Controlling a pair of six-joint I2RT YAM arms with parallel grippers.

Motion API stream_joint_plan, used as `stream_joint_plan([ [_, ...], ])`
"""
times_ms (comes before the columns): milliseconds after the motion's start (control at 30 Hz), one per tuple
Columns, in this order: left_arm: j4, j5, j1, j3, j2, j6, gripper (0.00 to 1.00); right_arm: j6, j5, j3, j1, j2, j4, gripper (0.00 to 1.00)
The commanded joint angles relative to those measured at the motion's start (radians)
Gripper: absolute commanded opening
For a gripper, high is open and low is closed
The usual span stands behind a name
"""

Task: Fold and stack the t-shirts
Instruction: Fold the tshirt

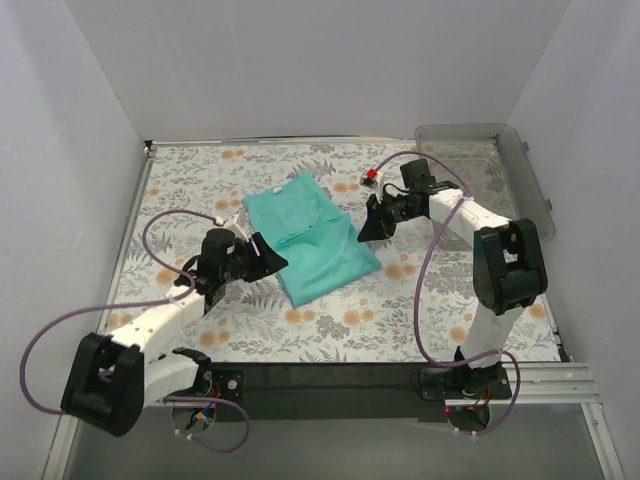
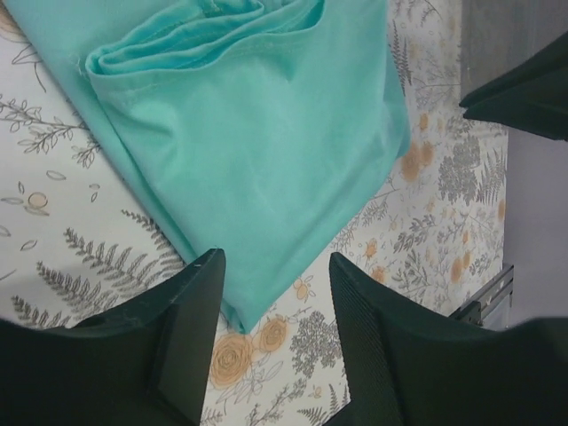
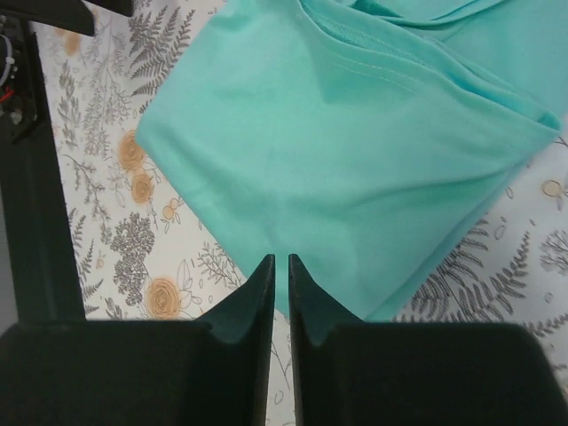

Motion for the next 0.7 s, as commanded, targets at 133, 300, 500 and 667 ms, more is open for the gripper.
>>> stream_joint_plan([
  [133,0.188,0.134,0.01,0.159,0.327,0.024,0.38,-0.01,-0.142,0.068,0.019,0.131,-0.05,0.1],
  [300,0.299,0.285,0.009,0.219,0.448,-0.019,0.33,0.01,-0.101,0.07,0.019,0.176,-0.046,0.06],
  [500,0.423,0.392,-0.007,0.319,0.635,-0.093,0.34,0.086,-0.015,0.09,0.019,0.257,-0.021,0.01],
  [667,0.454,0.392,-0.033,0.409,0.772,-0.111,0.34,0.111,0.005,0.076,0.019,0.257,0.008,0.02],
])
